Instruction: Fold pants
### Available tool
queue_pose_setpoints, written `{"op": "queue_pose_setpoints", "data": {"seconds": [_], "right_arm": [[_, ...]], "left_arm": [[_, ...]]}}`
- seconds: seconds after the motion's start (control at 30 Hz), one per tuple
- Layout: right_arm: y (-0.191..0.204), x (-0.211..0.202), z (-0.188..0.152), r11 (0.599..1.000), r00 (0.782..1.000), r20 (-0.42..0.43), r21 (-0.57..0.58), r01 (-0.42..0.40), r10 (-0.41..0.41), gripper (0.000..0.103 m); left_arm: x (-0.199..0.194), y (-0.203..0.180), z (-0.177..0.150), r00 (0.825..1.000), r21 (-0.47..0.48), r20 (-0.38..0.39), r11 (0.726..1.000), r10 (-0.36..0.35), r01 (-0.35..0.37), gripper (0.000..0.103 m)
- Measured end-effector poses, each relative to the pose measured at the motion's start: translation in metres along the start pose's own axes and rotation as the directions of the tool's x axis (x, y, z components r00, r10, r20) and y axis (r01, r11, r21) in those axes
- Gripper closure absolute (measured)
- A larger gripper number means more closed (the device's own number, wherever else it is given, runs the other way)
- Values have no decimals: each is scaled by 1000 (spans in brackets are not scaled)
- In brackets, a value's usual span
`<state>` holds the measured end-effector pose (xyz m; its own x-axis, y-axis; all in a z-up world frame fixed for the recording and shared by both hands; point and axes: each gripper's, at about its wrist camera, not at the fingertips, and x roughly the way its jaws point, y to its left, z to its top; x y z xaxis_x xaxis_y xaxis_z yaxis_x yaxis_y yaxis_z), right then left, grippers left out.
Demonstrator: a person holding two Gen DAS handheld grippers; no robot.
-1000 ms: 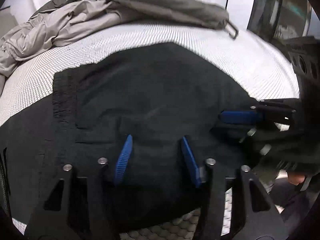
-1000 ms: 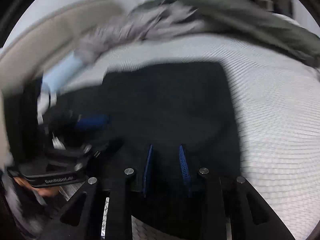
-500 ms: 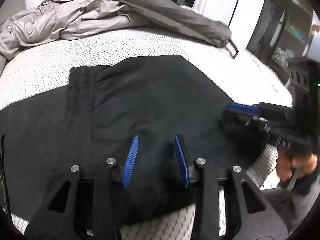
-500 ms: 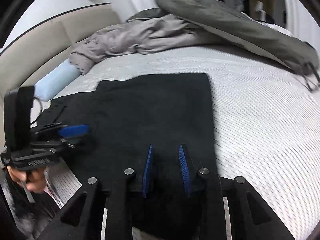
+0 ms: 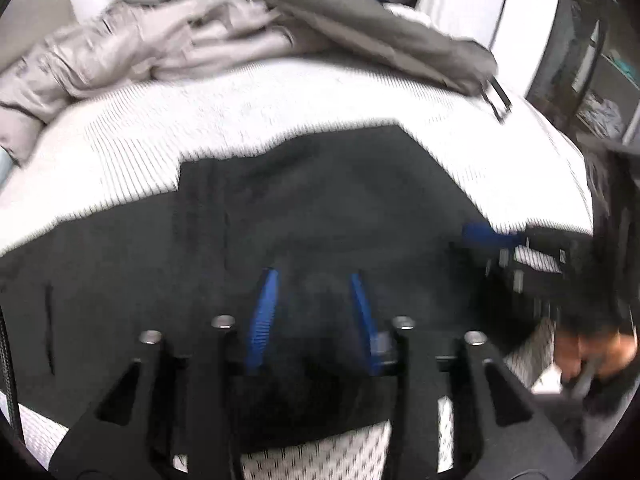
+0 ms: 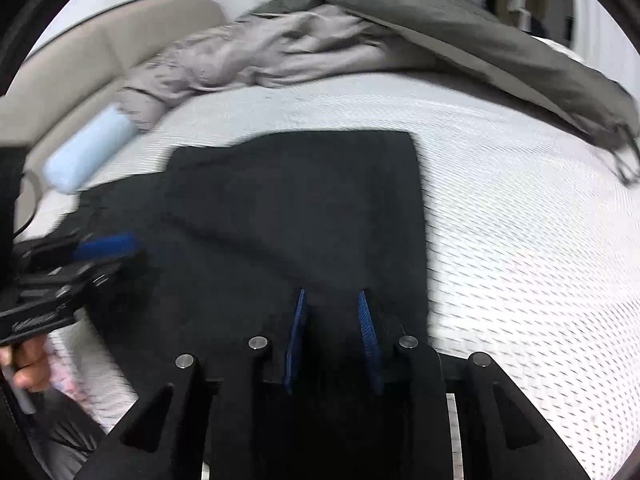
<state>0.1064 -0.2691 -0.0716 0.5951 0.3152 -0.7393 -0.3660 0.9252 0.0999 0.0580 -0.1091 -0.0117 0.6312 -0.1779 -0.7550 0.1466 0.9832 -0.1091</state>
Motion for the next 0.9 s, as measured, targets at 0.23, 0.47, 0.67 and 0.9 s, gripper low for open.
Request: {"op": "queue_pose_setpoints", "data": {"seconds": [0.23, 0.47, 0.67, 0.9], "right_arm": [[22, 46, 16, 1000, 997, -76, -25, -6, 4, 72], [3, 20, 19, 990, 989, -66, -37, 133, -136, 72], [36, 31, 23, 1000, 1000, -5, -27, -13, 13, 68], [12, 48, 29, 977, 975, -90, -80, 198, -205, 69]], "left_arm": [[51, 21, -1, 996, 56, -93, 998, 16, -11, 65], [12, 36, -1, 1000, 22, -13, 1000, -9, 9, 64], [63, 30, 23, 995, 12, -97, 1000, -16, 17, 64], [46, 67, 16, 993, -57, -70, 995, -91, 87, 80]]}}
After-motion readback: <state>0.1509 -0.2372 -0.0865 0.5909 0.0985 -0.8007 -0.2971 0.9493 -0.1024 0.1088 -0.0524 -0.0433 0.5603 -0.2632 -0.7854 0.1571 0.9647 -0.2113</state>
